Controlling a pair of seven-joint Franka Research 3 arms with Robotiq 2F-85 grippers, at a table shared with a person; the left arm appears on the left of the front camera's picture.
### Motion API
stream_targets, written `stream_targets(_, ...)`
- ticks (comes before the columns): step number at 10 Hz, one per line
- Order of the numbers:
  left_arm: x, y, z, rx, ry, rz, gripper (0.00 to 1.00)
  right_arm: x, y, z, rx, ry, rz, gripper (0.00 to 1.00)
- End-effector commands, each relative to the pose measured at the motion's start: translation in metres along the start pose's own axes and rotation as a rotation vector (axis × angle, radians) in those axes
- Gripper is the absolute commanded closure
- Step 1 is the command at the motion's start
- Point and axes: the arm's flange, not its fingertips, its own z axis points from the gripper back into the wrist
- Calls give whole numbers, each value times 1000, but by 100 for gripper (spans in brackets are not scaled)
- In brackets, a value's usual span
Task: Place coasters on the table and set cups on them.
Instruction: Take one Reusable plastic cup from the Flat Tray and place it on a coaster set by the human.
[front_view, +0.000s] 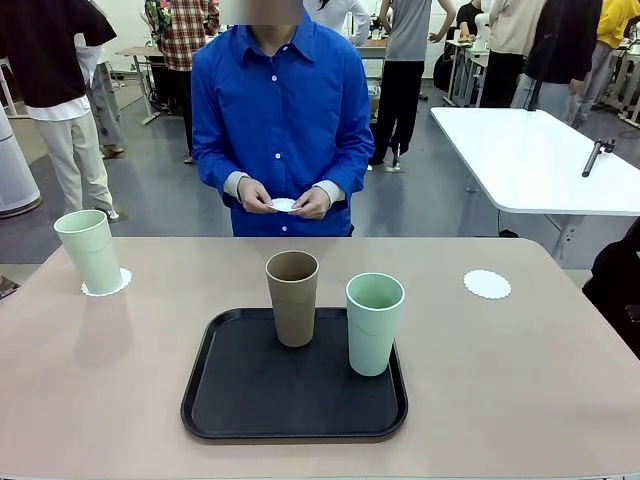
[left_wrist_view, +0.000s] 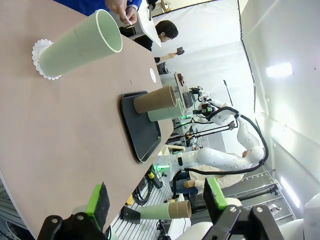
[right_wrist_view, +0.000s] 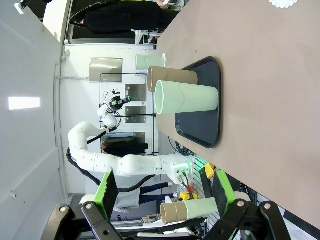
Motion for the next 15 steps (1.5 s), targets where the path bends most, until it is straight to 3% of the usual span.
stream_targets(1, -3, -1, 1, -6, 3, -11, 0, -1, 0, 0, 13, -3, 15, 0)
stream_targets(10, -3, -1, 1, -6, 3, -11, 0, 0, 0, 0, 0, 0, 0, 0)
stream_targets(12, -3, -1, 1, -6, 3, -11, 0, 31, 19, -12, -22, 19, 120, 0)
stream_targets(15, -3, -1, 1, -6, 3, -11, 0, 52, 85, -57, -164, 172, 408, 0)
